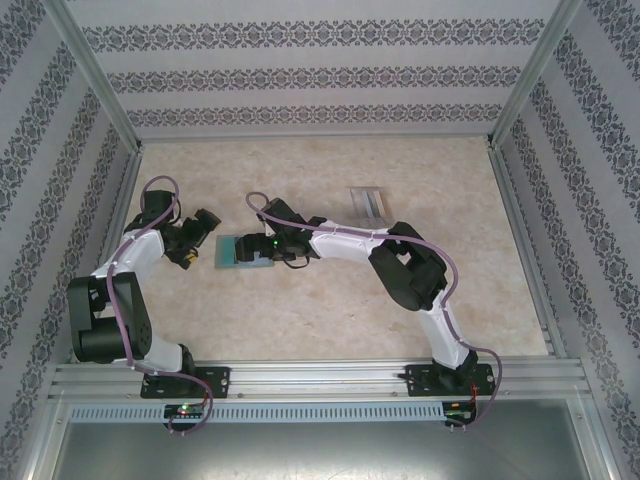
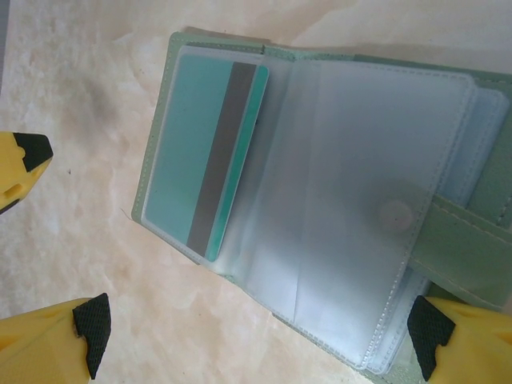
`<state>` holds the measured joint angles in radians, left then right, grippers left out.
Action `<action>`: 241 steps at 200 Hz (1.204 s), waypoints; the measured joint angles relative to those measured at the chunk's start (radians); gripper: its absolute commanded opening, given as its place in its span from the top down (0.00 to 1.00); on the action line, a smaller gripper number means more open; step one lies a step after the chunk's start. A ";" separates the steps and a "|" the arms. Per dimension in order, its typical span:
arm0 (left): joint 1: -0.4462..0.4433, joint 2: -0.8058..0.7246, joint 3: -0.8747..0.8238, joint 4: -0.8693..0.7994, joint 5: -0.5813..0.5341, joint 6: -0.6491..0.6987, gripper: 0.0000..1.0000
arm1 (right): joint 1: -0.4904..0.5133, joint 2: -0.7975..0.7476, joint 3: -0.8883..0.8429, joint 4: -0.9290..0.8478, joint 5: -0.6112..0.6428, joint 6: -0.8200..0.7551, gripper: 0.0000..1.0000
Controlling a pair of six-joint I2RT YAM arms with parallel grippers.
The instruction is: Put the credit cards into the card holder
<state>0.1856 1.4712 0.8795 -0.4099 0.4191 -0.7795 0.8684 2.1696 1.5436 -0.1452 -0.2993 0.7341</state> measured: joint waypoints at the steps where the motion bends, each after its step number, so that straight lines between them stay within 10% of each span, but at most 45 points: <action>1: 0.000 0.000 0.000 0.000 0.000 0.000 0.00 | 0.000 0.000 0.000 0.000 0.000 0.000 0.02; 241: 0.000 -0.002 -0.004 0.000 0.003 -0.004 0.00 | -0.009 0.159 0.197 0.086 -0.204 0.031 0.02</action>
<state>0.1856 1.4689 0.8753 -0.4095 0.4225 -0.7834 0.8597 2.3287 1.7405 -0.0593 -0.5034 0.7654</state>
